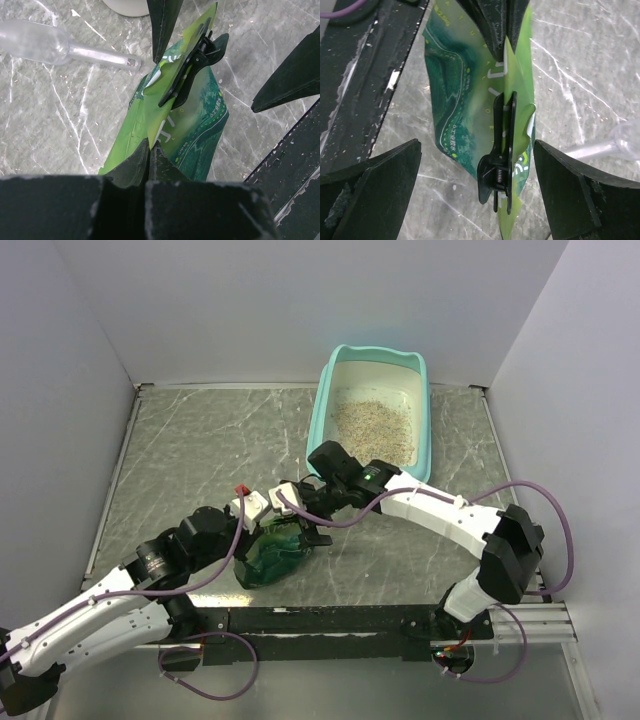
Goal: Fill the litter box with clean litter
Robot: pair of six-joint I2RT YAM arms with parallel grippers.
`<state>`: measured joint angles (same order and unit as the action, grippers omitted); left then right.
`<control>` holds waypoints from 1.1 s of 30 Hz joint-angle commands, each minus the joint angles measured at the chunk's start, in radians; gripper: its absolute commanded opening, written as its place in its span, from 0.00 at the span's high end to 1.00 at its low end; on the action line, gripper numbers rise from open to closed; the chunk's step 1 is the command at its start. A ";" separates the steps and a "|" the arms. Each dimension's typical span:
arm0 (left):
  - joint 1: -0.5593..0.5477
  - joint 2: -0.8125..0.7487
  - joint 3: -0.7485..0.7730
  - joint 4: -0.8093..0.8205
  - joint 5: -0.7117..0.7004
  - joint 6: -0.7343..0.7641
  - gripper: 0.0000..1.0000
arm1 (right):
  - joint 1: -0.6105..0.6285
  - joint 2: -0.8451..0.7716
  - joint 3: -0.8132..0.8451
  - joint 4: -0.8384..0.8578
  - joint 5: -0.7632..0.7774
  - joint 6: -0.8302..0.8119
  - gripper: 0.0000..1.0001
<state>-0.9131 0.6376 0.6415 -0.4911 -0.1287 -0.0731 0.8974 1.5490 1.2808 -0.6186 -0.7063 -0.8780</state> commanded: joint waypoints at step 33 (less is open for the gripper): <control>-0.007 0.033 0.299 0.161 -0.055 -0.073 0.18 | -0.034 -0.558 -0.139 0.094 1.266 1.146 0.00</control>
<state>-0.9180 0.6697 0.8639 -0.3782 -0.1150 -0.0834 0.8658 1.0622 1.1519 -0.5323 0.3283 0.0555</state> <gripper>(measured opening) 0.672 0.997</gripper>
